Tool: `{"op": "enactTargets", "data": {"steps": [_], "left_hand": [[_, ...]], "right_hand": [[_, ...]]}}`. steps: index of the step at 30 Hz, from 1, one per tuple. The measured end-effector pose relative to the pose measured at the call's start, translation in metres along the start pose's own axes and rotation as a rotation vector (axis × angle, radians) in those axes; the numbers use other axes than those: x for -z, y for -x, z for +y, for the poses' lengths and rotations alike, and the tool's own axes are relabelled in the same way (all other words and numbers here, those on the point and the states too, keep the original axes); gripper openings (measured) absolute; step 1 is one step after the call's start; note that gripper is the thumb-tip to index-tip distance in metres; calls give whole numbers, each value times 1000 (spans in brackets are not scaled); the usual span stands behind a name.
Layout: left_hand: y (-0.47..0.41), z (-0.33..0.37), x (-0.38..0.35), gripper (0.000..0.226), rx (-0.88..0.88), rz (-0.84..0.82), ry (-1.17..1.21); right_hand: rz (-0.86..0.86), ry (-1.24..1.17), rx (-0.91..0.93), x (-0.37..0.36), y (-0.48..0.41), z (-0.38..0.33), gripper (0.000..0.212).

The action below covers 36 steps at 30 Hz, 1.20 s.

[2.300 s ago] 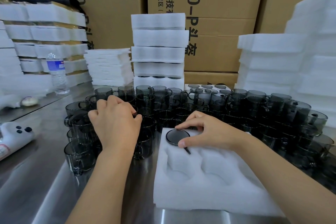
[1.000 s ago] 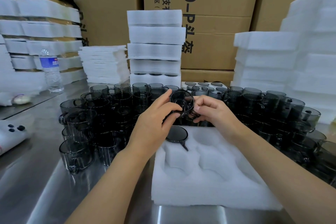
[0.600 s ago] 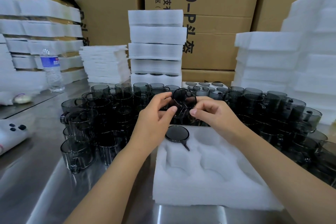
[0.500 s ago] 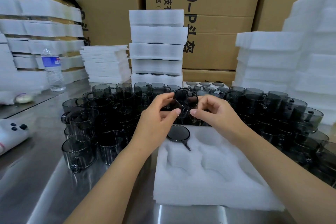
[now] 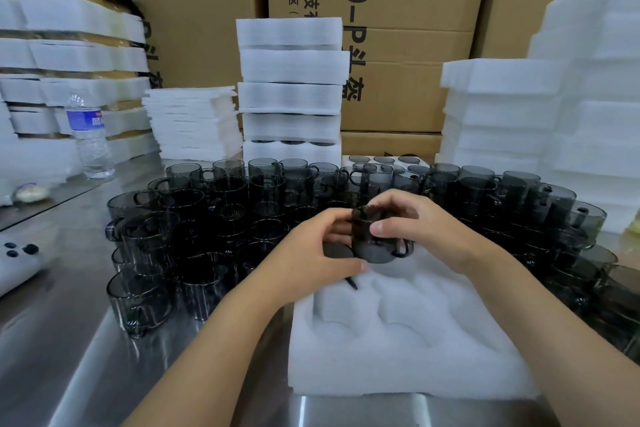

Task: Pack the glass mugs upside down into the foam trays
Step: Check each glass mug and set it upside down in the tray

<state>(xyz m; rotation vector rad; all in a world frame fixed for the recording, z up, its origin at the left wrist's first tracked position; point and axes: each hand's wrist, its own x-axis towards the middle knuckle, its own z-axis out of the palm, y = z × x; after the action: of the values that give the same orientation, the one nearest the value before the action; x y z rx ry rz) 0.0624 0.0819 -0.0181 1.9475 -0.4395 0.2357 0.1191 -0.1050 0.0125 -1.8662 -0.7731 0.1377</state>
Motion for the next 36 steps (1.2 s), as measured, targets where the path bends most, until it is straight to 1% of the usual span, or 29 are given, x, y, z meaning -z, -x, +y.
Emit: {"op": "enactTargets", "data": {"steps": [2, 6, 13, 17, 23, 28, 33, 36], "left_hand": [[0, 0, 1, 53, 12, -15, -20], [1, 1, 3, 42, 34, -34, -81], [3, 2, 4, 35, 71, -19, -138], [3, 3, 4, 34, 84, -17, -146], [2, 3, 3, 35, 106, -14, -119], [3, 2, 3, 36, 101, -14, -113], [3, 2, 3, 36, 101, -13, -97], [2, 1, 4, 35, 95, -14, -99]], "right_hand": [[-43, 5, -35, 5, 1, 0, 33], [-69, 11, -80, 17, 7, -3, 36], [-150, 85, -84, 18, 11, -3, 40], [-166, 68, -71, 18, 10, -2, 47], [-239, 82, -92, 21, 12, -1, 47], [-278, 212, -139, 22, 13, -1, 51], [-226, 182, -145, 25, 10, 2, 43], [-250, 222, -139, 25, 9, 6, 41]]}}
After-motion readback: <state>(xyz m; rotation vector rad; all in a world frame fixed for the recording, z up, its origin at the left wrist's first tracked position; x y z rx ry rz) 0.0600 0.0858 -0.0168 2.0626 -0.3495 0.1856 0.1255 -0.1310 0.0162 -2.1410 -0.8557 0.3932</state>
